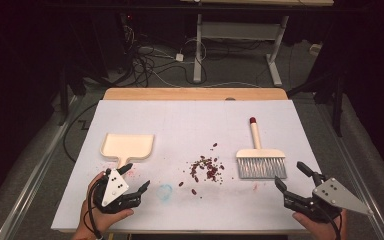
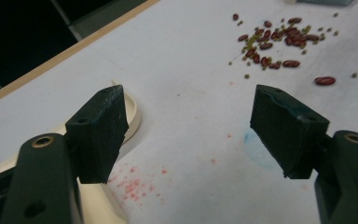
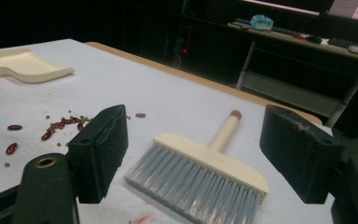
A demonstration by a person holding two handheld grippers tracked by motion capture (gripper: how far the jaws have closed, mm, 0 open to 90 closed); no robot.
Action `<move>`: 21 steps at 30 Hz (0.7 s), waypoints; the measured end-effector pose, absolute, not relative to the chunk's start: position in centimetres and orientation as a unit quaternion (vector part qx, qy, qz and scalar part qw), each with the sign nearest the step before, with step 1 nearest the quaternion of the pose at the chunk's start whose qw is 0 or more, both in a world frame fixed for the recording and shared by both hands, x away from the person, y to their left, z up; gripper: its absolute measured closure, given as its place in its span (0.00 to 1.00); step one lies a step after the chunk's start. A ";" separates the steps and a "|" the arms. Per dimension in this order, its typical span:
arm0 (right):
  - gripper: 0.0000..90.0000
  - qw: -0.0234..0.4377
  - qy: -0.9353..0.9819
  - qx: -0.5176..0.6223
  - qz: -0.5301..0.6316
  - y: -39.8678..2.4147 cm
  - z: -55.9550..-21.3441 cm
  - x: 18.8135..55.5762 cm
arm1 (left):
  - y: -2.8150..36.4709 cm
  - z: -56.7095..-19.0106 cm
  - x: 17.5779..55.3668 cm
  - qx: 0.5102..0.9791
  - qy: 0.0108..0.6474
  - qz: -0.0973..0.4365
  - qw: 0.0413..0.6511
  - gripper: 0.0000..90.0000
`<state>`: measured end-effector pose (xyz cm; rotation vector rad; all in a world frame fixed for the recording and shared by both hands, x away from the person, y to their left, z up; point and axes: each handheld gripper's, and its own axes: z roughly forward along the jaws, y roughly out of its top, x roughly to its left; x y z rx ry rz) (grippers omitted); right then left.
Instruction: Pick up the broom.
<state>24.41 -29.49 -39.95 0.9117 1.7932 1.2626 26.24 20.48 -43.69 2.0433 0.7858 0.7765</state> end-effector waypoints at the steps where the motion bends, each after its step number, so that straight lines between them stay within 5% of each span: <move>1: 0.27 0.373 0.700 0.362 0.490 -29.7 -40.0 24.6 | 20.6 -43.7 26.4 0.805 0.311 0.306 0.401 0.29; 21: 0.30 0.351 0.729 0.399 0.432 -30.0 -40.0 28.7 | 20.4 -44.2 26.3 0.813 0.311 0.304 0.386 0.27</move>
